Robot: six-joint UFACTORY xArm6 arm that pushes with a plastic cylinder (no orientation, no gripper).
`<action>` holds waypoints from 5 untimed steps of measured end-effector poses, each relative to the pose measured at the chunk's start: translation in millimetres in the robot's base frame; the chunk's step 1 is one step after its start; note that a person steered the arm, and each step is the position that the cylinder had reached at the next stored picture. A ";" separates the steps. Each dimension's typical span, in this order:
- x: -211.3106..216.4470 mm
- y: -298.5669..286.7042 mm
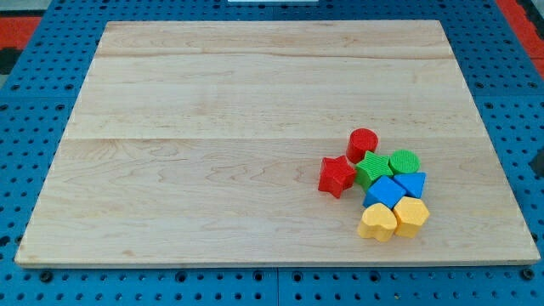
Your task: Place the yellow heart to the bottom left side of the board
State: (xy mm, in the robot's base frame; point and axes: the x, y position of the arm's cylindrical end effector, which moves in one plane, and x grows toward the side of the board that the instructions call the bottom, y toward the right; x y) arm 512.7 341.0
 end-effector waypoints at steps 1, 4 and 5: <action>62.7 -3.6; 47.2 -153.5; 56.4 -198.6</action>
State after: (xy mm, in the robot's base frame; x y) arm 569.0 142.4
